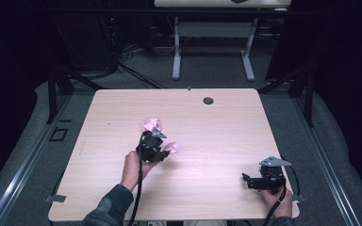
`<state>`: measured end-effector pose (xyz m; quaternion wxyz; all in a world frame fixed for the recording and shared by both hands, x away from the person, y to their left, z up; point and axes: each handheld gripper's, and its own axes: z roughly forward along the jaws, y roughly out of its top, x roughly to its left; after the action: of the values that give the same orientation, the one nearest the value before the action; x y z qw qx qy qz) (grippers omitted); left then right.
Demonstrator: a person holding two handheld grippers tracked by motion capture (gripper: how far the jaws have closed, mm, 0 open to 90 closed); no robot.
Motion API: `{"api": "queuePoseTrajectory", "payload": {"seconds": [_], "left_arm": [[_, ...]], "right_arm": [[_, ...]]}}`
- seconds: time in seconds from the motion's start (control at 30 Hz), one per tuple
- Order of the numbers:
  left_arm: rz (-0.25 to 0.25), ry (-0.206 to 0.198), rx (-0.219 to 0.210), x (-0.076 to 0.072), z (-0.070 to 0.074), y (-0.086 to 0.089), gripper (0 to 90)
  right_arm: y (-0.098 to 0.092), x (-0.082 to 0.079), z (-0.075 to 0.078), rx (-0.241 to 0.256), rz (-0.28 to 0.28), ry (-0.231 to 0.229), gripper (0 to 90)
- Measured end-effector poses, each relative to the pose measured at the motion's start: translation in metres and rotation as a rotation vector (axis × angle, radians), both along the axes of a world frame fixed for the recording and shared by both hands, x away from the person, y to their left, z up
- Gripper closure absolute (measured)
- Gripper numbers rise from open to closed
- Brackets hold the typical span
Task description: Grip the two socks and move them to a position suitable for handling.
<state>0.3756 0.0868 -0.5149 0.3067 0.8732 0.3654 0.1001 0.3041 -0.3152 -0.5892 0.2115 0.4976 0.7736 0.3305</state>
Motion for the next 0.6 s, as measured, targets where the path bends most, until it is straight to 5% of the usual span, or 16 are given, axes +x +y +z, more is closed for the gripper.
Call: {"api": "queuePoseTrajectory", "payload": {"seconds": [0.2, 0.43, 0.53, 0.6], "left_arm": [[-0.076, 0.046, 0.015, -0.008, -0.023, -0.032, 76.9], [-0.079, 0.064, 0.027, -0.002, -0.042, -0.051, 76.3], [-0.077, 0.070, 0.023, 0.000, -0.045, -0.051, 70.1], [-0.061, 0.055, 0.026, 0.002, -0.045, -0.050, 54.9]], "right_arm": [[0.000, 0.000, 0.000, 0.001, -0.002, -0.001, 6.7], [0.000, 0.000, 0.000, 0.002, -0.004, -0.002, 6.9], [0.000, 0.000, 0.000, 0.004, -0.005, -0.003, 7.0], [0.000, 0.000, 0.000, 0.006, -0.006, -0.005, 7.0]]}}
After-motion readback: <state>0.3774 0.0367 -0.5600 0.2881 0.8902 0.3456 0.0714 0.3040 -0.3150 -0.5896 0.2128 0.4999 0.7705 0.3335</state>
